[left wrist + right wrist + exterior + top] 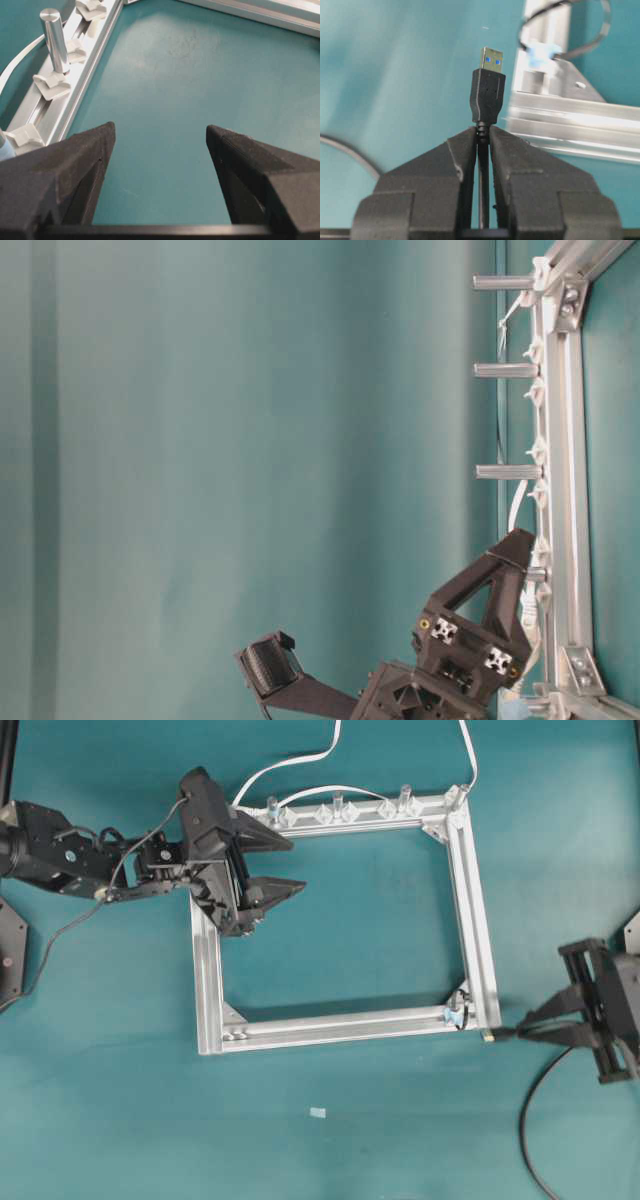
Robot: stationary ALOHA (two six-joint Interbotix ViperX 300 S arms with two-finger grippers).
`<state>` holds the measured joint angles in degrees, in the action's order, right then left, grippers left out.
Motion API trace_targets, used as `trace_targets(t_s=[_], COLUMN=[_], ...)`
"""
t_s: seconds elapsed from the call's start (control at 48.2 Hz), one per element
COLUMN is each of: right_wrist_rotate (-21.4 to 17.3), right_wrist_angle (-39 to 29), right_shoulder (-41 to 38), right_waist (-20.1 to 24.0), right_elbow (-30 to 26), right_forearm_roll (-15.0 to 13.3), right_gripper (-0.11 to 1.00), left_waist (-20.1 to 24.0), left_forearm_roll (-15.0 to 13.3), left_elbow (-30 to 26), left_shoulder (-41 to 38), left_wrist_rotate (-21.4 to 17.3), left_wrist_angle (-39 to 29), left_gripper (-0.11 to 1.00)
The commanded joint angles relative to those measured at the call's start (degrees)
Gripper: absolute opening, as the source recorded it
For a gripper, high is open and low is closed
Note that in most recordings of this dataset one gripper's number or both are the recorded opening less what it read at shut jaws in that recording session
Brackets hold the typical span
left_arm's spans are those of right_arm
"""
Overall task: Insert the wire through the string loop located on the right side.
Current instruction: 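Lift the cable and carry it right toward the frame's bottom edge, then push the USB plug leftward through the black zip-tie loop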
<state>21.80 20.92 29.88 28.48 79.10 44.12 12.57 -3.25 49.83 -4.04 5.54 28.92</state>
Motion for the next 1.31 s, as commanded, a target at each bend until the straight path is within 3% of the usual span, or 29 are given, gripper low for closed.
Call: trace_targets(t_s=[0.0, 0.353, 1.287], right_wrist_rotate=[0.1, 5.4, 5.4], right_wrist_angle=[0.4, -0.1, -1.3], right_shoulder=[0.2, 0.2, 0.3], right_waist=[-2.5, -7.1, -7.2], right_elbow=[-0.4, -0.4, -0.7], right_forearm_roll=[-0.2, -1.5, -1.6], right_gripper=[0.11, 0.11, 0.11], left_waist=[0.2, 0.2, 0.2], left_forearm_roll=[-0.1, -0.1, -0.1], left_elbow=[-0.9, -1.0, -1.0], left_shoulder=[1.4, 1.6, 1.6], left_wrist_rotate=[0.2, 0.1, 0.2], left_wrist_angle=[0.3, 0.3, 0.3], left_gripper=[0.76, 0.76, 0.76])
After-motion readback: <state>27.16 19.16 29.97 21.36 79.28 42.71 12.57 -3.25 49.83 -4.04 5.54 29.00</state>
